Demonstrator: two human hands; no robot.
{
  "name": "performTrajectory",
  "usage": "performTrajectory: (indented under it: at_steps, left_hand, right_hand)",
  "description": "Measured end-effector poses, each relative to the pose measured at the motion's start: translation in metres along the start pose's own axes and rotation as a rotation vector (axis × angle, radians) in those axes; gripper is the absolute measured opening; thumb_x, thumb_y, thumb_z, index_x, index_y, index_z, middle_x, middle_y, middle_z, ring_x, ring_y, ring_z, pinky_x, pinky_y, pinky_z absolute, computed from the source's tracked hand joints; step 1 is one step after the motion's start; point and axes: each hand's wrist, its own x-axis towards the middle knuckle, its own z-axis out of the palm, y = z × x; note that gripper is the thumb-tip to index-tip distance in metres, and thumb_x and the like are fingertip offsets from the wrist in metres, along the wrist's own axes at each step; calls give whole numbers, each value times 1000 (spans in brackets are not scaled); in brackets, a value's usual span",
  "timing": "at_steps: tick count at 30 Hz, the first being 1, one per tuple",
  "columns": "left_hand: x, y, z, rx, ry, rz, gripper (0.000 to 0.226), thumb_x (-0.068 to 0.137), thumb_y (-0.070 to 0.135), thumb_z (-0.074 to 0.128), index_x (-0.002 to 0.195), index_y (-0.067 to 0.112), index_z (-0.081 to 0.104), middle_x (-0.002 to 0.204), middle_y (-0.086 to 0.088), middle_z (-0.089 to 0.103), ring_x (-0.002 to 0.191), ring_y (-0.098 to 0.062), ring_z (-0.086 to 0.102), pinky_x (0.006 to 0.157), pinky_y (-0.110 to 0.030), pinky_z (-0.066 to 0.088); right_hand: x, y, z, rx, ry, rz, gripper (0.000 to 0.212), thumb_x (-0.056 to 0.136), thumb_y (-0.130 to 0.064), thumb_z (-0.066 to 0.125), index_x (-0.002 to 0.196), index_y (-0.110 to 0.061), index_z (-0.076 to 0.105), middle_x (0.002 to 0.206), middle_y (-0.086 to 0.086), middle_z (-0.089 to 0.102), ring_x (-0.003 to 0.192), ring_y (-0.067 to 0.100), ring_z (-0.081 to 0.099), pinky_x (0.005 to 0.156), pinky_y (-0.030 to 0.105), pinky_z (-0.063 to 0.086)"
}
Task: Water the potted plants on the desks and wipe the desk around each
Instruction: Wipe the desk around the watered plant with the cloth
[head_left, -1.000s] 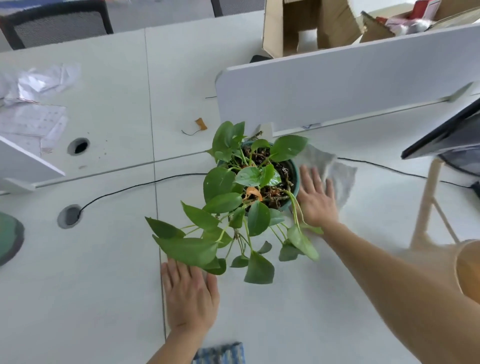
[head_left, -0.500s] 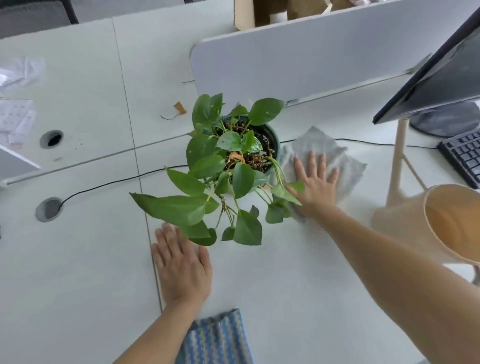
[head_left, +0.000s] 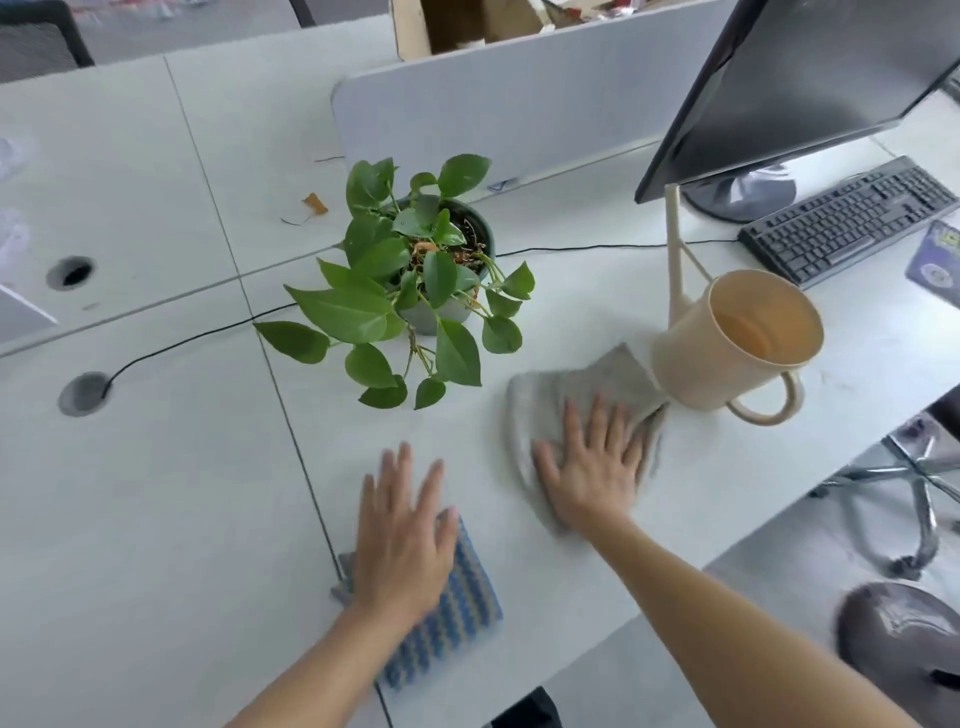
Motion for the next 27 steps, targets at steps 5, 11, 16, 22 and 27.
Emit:
performTrajectory:
  at_steps: [5,11,16,22,27]
  left_hand:
    - [-53,-27,10,116,-145,197,58,101,50,17,144,24,45,156,-12,31,144,-28,24,113,-49,19]
    - [-71,-136,-17,141,-63,-187,73,98,57,9,139,14,50,149,-24,37,136,-43,34,106,-58,28]
    - [-70,-180,-37,63,71,-433,72,91,57,22,144,12,41,152,-27,29,141,-44,23,111,-58,21]
    - [-72,-205,-30,-52,188,-618,54,102,38,33,145,6,40,152,-29,26,142,-44,20,114,-55,18]
    - [-79,-208,-19,-68,230,-578,72,93,52,17,148,9,36,156,-24,20,146,-37,13,118,-50,11]
  right_hand:
    - [-67,75,3,-107,-31,-413,68,92,-78,12,155,-52,4,165,-10,2,155,20,1,122,45,3]
    - [-59,73,-3,-70,18,33,82,82,-81,-1,156,-45,-6,167,-2,-17,152,20,-20,124,47,-7]
    - [-132,-56,42,3,-94,-79,83,89,-71,3,159,-29,-11,162,10,-28,145,31,-35,115,55,-23]
    - [-98,-17,38,-192,-78,-803,74,93,-77,21,157,-40,19,166,3,18,154,22,3,118,56,10]
    - [18,4,-3,-56,31,-46,83,87,-77,10,159,-36,6,169,4,-4,154,24,-10,122,55,-3]
